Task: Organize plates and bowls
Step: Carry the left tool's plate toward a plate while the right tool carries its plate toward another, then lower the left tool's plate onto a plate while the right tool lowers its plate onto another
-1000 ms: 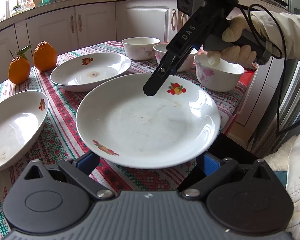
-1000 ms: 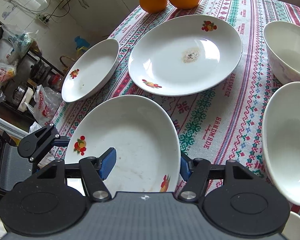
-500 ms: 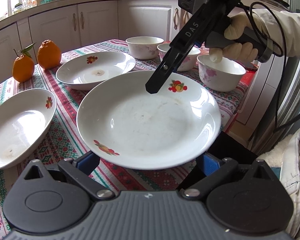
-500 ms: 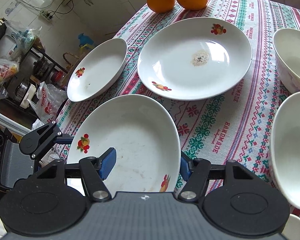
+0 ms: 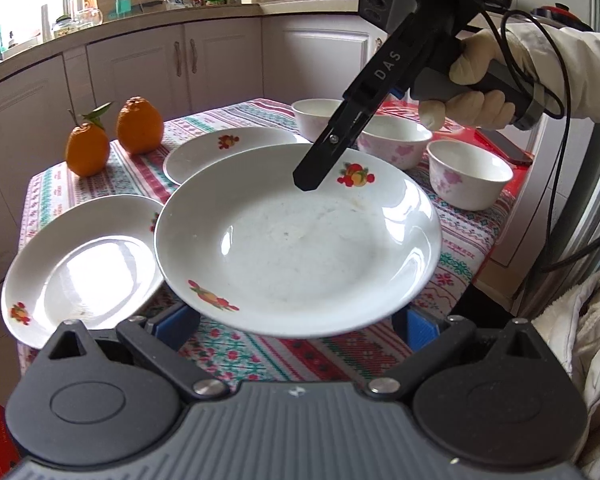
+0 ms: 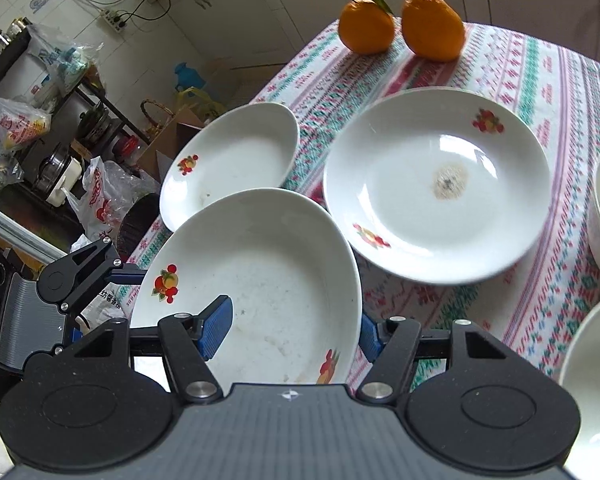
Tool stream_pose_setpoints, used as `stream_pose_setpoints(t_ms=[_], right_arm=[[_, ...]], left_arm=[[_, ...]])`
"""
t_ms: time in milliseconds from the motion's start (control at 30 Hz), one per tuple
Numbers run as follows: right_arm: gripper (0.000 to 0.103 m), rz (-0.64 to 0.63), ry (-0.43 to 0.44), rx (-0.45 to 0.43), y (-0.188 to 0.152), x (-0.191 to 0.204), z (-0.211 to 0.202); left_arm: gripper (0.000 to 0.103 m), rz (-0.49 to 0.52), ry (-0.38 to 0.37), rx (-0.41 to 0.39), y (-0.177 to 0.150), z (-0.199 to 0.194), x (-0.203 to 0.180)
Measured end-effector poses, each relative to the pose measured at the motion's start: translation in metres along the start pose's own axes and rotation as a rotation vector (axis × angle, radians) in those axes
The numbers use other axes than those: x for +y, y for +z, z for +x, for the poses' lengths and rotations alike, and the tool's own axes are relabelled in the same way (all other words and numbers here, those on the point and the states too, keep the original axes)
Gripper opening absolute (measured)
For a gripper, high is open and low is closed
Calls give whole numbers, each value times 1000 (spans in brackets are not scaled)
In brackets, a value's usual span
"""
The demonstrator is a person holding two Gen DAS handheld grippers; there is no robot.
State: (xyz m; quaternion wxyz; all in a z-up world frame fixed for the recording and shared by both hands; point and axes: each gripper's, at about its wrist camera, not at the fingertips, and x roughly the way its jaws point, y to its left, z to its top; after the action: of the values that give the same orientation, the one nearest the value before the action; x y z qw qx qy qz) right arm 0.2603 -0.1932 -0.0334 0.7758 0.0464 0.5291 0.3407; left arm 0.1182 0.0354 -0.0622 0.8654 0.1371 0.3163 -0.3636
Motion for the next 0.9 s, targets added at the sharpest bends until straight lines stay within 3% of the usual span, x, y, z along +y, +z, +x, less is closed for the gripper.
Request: stream_pose_setpoints(t_ms=[567,900], right_arm=[[70,-132,55,43,78,35,46],[70,-161,89,67,106,42,77]], left_arm=[[101,-69,122,5,-3,-20,57],[101,-120,168,15,-11,-21,79]])
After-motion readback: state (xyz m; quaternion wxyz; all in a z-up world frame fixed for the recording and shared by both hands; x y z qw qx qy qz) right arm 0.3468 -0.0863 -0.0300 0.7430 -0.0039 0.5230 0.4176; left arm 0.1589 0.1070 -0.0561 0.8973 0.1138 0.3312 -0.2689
